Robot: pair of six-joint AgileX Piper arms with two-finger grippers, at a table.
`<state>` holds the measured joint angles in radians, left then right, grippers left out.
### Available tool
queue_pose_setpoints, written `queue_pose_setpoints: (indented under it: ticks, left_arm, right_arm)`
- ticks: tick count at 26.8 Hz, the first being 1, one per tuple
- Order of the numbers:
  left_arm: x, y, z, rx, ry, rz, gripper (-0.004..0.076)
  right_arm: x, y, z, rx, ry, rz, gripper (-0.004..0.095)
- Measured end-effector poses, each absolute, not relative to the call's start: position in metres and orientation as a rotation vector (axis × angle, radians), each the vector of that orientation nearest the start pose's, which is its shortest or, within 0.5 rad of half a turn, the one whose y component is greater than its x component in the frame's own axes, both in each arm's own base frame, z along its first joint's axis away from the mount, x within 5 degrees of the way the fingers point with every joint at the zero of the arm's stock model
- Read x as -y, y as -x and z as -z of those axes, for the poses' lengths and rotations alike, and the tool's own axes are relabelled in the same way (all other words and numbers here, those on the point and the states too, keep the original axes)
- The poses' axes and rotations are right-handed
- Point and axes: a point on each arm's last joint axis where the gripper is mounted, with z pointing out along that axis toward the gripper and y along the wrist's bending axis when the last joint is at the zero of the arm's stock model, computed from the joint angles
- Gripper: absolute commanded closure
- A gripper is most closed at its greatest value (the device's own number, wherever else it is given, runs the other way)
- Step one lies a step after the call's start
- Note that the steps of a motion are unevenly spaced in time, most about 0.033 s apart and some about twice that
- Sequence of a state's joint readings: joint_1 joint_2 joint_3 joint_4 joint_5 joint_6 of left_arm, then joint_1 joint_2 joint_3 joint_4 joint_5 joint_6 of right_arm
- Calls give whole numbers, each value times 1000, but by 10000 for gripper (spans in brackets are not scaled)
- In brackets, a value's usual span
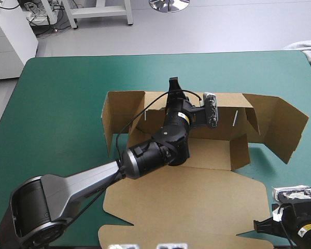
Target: Fold the box
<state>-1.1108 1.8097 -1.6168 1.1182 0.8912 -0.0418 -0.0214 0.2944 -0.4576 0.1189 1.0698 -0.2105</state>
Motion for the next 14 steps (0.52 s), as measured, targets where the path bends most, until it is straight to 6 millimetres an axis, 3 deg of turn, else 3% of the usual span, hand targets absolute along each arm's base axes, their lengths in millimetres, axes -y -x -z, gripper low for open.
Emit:
queue_pose_setpoints:
  ticks: [5, 14]
  left_arm:
    - [342, -223, -318, -1377, -1403, -787, 734]
    - [339, -216, -304, -1390, -1357, -825, 734]
  right_arm:
    - [-8, -41, -259, -2373, 207, -35, 927]
    - [-8, -41, -260, -2369, 192, -36, 927]
